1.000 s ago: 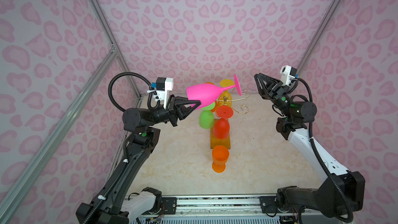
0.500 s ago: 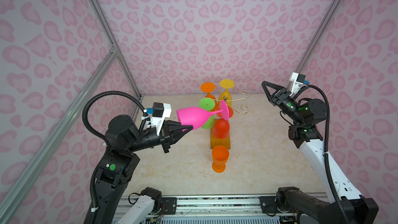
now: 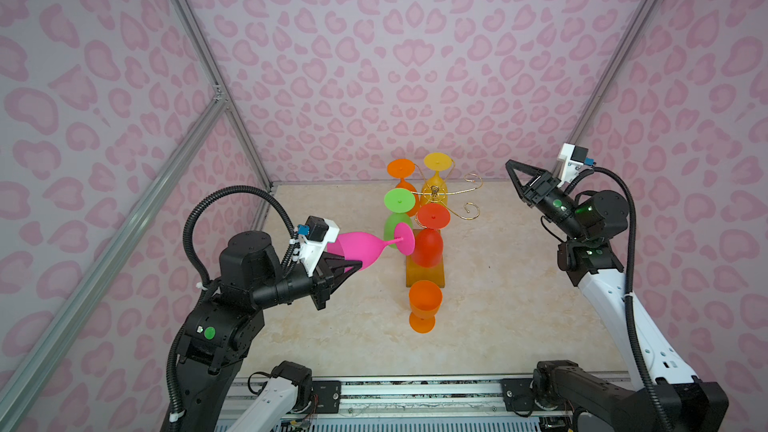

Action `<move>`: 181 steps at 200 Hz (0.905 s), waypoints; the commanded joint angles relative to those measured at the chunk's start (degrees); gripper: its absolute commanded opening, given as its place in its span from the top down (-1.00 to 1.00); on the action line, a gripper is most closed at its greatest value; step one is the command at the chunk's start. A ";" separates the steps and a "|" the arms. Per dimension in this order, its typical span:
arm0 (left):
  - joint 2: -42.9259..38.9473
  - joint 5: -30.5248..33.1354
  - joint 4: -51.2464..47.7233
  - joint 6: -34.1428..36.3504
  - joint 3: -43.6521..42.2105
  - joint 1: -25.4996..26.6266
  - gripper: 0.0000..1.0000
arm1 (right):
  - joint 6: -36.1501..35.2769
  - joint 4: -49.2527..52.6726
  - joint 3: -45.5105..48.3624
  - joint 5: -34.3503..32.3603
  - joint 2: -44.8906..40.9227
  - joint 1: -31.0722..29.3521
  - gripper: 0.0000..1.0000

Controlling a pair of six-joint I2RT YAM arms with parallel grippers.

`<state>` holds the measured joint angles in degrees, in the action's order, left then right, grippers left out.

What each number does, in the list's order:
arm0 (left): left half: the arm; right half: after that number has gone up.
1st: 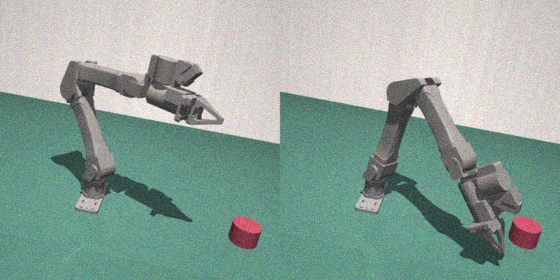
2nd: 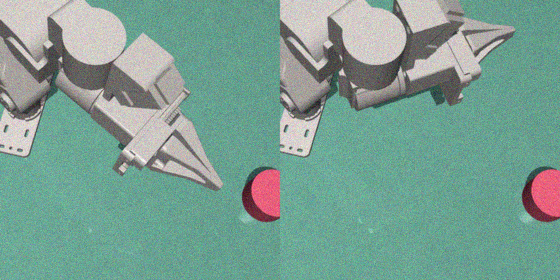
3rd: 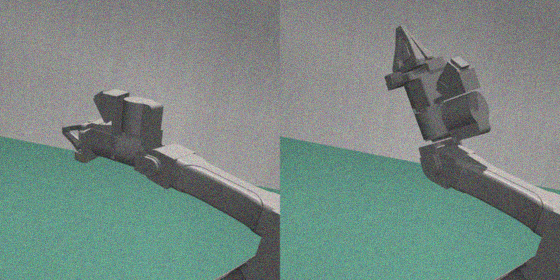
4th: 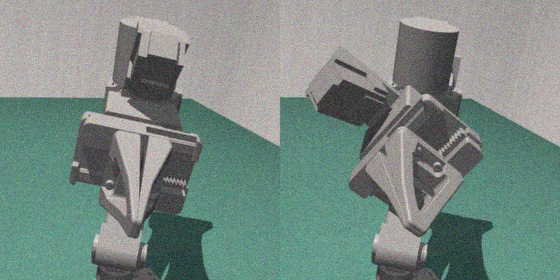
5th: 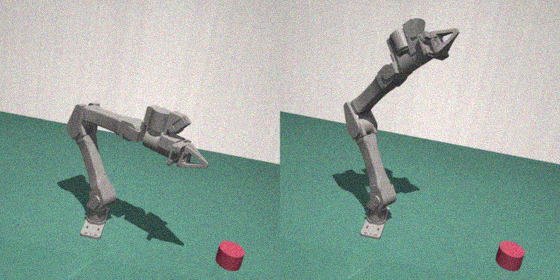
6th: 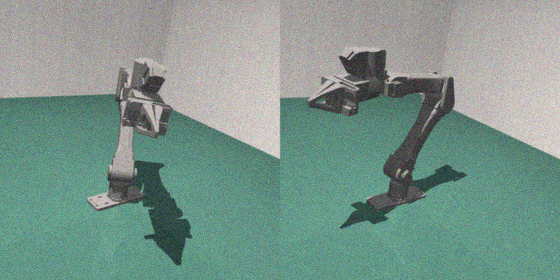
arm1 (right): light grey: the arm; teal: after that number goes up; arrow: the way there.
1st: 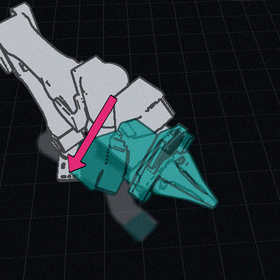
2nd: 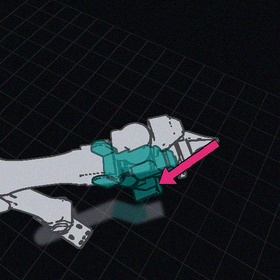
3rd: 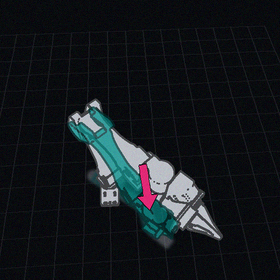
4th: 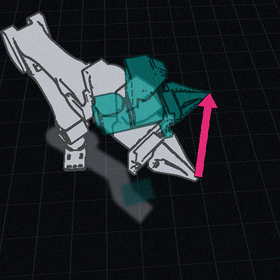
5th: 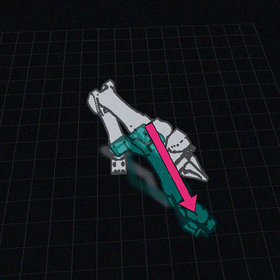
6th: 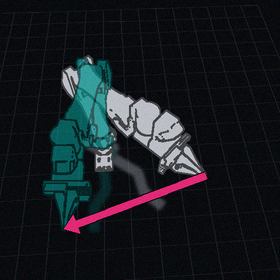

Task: Take the wine glass off the wine glass rack
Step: 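Open the right gripper and draw it back while the left gripper lowers the magenta glass, then lower the magenta glass upright onto the table beside the orange glass with the left gripper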

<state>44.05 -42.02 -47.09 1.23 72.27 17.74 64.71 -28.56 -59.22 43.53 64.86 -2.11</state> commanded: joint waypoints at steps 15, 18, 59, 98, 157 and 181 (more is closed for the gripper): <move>0.69 3.41 -3.52 2.81 -0.48 -0.06 0.96 | -0.59 -0.36 0.72 0.86 0.27 0.04 0.36; 0.73 3.62 -3.58 2.81 -0.63 -0.06 0.96 | -0.63 -0.36 0.69 0.86 0.33 0.07 0.36; 2.45 5.06 -3.87 2.07 -2.52 -0.02 0.97 | -0.62 -0.54 0.97 1.12 0.53 0.04 0.36; 4.41 7.04 -4.20 0.99 -3.85 0.00 0.97 | -0.68 -0.67 1.40 1.29 0.74 0.15 0.36; 7.67 9.41 -5.29 -0.64 -5.09 0.63 0.97 | -0.70 -0.80 1.88 1.65 0.88 0.63 0.36; 9.50 11.43 -5.84 -1.72 -5.54 1.43 0.97 | -0.70 -0.84 2.07 1.65 0.97 0.83 0.36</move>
<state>52.12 -32.64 -52.29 0.93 67.20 18.48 64.31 -27.81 -57.54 44.60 65.58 -1.37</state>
